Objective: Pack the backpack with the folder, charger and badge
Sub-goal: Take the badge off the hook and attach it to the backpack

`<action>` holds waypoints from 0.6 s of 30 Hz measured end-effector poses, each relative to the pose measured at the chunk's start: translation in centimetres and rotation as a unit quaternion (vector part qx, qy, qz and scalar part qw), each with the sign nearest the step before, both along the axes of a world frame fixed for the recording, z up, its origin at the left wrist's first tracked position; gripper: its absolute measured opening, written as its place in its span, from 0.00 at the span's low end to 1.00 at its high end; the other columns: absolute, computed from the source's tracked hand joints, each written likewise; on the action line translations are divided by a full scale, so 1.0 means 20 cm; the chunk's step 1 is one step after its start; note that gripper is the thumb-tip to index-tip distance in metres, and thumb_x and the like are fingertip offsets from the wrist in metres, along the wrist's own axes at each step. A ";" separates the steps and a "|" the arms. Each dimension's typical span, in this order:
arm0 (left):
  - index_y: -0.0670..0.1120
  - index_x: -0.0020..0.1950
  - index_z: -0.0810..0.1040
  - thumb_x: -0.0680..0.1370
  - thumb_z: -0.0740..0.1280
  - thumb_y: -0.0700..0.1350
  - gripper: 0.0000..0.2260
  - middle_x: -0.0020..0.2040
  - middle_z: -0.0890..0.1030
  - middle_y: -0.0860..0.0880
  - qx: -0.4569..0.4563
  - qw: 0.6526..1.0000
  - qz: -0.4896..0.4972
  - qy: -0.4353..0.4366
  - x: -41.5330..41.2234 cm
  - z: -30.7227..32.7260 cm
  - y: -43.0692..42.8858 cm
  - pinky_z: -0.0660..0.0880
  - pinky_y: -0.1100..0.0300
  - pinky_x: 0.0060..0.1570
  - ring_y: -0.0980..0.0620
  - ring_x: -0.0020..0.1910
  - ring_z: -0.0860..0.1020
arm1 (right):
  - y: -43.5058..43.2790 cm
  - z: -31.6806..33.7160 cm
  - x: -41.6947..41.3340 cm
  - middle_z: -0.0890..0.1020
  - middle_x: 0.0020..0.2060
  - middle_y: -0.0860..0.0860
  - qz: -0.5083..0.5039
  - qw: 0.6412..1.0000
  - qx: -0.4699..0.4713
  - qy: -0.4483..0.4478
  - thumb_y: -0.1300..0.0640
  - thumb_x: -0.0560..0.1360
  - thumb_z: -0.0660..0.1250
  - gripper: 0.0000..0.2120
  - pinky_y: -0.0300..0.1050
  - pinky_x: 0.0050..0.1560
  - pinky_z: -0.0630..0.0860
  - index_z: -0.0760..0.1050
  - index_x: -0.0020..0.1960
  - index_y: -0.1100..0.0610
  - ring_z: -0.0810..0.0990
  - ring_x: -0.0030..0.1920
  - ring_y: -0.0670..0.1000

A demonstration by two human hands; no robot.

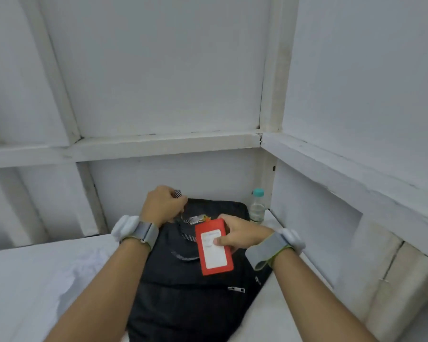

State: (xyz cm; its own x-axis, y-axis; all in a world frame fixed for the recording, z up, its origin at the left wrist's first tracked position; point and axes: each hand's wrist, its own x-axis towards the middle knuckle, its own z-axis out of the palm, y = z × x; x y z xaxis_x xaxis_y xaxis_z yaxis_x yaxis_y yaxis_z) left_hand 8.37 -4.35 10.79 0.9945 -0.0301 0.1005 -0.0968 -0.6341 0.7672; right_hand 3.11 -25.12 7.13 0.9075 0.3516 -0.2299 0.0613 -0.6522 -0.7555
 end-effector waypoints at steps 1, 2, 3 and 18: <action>0.42 0.37 0.80 0.73 0.66 0.51 0.13 0.30 0.83 0.47 0.118 0.993 0.019 0.016 -0.02 -0.05 0.05 0.81 0.55 0.39 0.49 0.29 0.81 | 0.01 -0.01 0.00 0.79 0.60 0.54 0.001 1.000 -0.013 -0.027 0.59 0.76 0.69 0.16 0.50 0.54 0.80 0.67 0.60 0.53 0.80 0.59 0.54; 0.42 0.37 0.79 0.71 0.65 0.54 0.15 0.30 0.82 0.48 0.206 0.977 0.041 0.021 -0.05 -0.10 0.08 0.80 0.57 0.40 0.49 0.31 0.81 | 0.02 -0.01 -0.01 0.80 0.58 0.52 0.000 0.998 -0.029 -0.057 0.58 0.76 0.69 0.14 0.49 0.55 0.80 0.70 0.59 0.52 0.81 0.57 0.52; 0.43 0.37 0.78 0.70 0.65 0.57 0.16 0.32 0.81 0.49 0.250 0.966 0.058 0.012 -0.07 -0.14 0.10 0.79 0.57 0.40 0.48 0.34 0.81 | 0.03 -0.01 -0.01 0.81 0.56 0.50 0.000 0.996 -0.044 -0.080 0.57 0.75 0.70 0.13 0.47 0.55 0.80 0.72 0.58 0.51 0.81 0.54 0.49; 0.51 0.45 0.77 0.79 0.59 0.62 0.16 0.46 0.83 0.50 -0.137 0.984 -0.109 -0.036 -0.34 -0.37 0.06 0.79 0.47 0.53 0.50 0.46 0.81 | 0.11 -0.07 -0.11 0.82 0.45 0.46 -0.136 0.955 0.138 -0.222 0.51 0.72 0.75 0.19 0.36 0.39 0.79 0.77 0.62 0.46 0.83 0.43 0.45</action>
State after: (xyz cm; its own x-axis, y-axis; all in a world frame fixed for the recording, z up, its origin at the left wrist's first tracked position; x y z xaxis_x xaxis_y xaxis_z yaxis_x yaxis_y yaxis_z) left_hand 1.52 -3.11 3.36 0.9571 -0.2043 0.2054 -0.2689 -0.3623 0.8924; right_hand 0.81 -22.93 5.67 0.9604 0.0798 0.2669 0.2725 -0.4688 -0.8402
